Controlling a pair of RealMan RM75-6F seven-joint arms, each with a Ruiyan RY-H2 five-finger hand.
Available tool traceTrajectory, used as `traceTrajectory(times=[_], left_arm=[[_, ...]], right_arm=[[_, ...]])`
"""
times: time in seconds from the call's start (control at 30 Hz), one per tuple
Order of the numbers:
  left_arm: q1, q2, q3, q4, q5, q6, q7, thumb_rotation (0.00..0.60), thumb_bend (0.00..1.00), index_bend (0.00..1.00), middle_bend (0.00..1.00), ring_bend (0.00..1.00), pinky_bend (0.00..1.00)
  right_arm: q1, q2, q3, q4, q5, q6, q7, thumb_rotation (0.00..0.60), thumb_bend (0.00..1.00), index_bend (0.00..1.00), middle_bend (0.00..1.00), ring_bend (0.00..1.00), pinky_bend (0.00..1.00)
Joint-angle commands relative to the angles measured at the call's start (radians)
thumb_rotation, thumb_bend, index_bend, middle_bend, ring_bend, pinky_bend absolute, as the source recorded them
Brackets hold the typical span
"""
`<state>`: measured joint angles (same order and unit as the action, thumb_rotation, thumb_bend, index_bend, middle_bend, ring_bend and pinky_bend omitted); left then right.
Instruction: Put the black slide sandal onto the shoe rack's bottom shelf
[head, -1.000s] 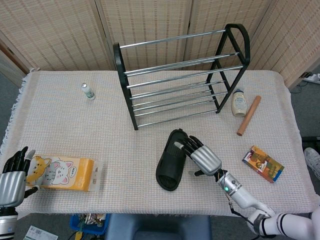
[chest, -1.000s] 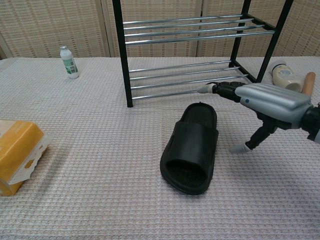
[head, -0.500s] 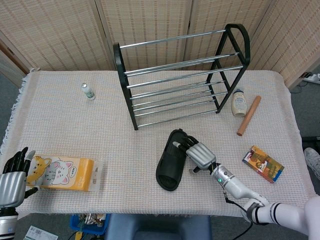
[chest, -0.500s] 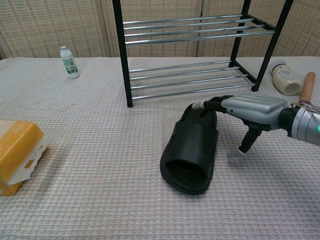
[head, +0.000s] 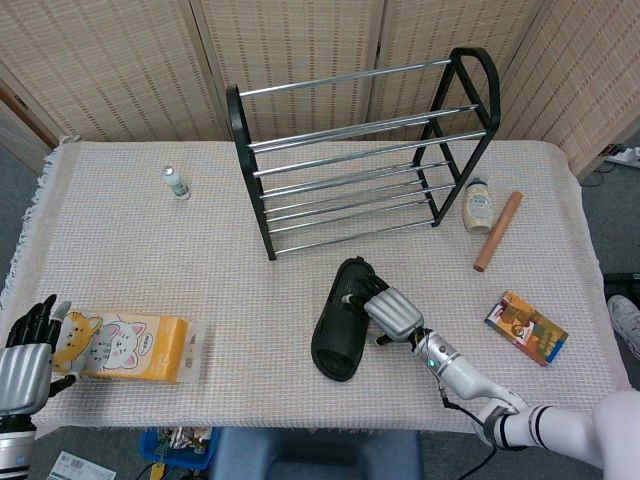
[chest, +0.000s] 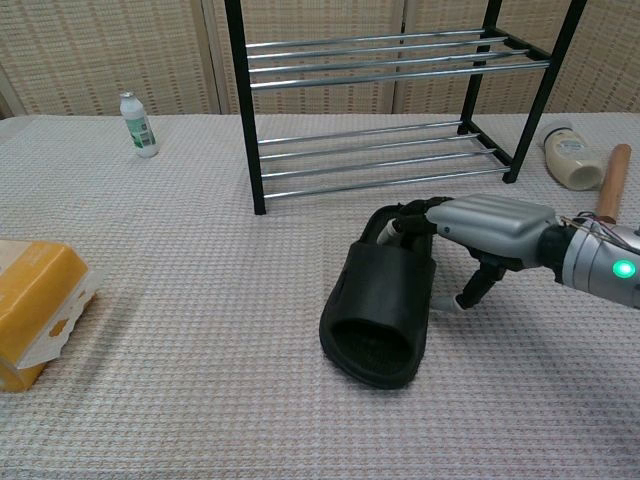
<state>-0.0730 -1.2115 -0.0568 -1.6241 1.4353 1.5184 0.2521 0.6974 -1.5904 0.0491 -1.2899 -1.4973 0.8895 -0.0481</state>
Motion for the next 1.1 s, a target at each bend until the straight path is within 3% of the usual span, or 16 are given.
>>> traceTrajectory(times=[0.03, 0.2, 0.4, 0.5, 0.57, 0.63, 0.73, 0.9, 1.1], left_arm=[[0.003, -0.001, 0.001, 0.003, -0.001, 0.002, -0.003, 0.600, 0.32, 0.10, 0.00, 0.00, 0.15], [0.006, 0.000, 0.002, 0.012, -0.004, 0.000, -0.014, 0.600, 0.32, 0.10, 0.00, 0.00, 0.15], [0.005, -0.001, 0.001, 0.018, 0.000, -0.001, -0.022, 0.600, 0.32, 0.10, 0.00, 0.00, 0.15], [0.005, -0.003, 0.001, 0.021, -0.001, -0.003, -0.024, 0.600, 0.32, 0.10, 0.00, 0.00, 0.15], [0.004, -0.004, 0.001, 0.022, -0.001, -0.005, -0.025, 0.600, 0.32, 0.10, 0.00, 0.00, 0.15], [0.004, -0.004, 0.001, 0.023, 0.000, -0.006, -0.026, 0.600, 0.32, 0.10, 0.00, 0.00, 0.15], [0.005, -0.003, 0.000, 0.024, 0.000, -0.005, -0.029, 0.600, 0.32, 0.10, 0.00, 0.00, 0.15], [0.009, -0.002, 0.000, 0.026, -0.004, -0.001, -0.032, 0.600, 0.32, 0.10, 0.00, 0.00, 0.15], [0.012, 0.001, 0.005, 0.022, -0.001, -0.002, -0.036, 0.600, 0.32, 0.10, 0.00, 0.00, 0.15]], right_arm=[[-0.008, -0.013, -0.001, 0.008, 0.002, 0.018, -0.012, 0.600, 0.30, 0.27, 0.42, 0.11, 0.00], [-0.037, -0.039, 0.006, 0.008, 0.016, 0.079, -0.061, 0.600, 0.34, 0.34, 0.58, 0.24, 0.00], [-0.067, -0.044, 0.011, -0.049, 0.051, 0.111, -0.108, 0.600, 0.35, 0.35, 0.60, 0.27, 0.00], [-0.076, -0.033, 0.010, -0.098, 0.086, 0.095, -0.135, 0.600, 0.35, 0.33, 0.51, 0.27, 0.00], [-0.083, -0.025, 0.011, -0.139, 0.120, 0.081, -0.148, 0.600, 0.30, 0.24, 0.41, 0.27, 0.01], [-0.086, -0.017, 0.018, -0.167, 0.154, 0.066, -0.152, 0.600, 0.16, 0.10, 0.29, 0.22, 0.03], [-0.085, 0.000, 0.032, -0.187, 0.187, 0.054, -0.154, 0.600, 0.01, 0.00, 0.18, 0.15, 0.03], [-0.068, 0.034, 0.057, -0.180, 0.196, 0.043, -0.152, 0.600, 0.00, 0.00, 0.16, 0.13, 0.03], [0.010, 0.072, 0.099, -0.124, 0.247, -0.080, -0.152, 0.600, 0.00, 0.00, 0.13, 0.09, 0.04]])
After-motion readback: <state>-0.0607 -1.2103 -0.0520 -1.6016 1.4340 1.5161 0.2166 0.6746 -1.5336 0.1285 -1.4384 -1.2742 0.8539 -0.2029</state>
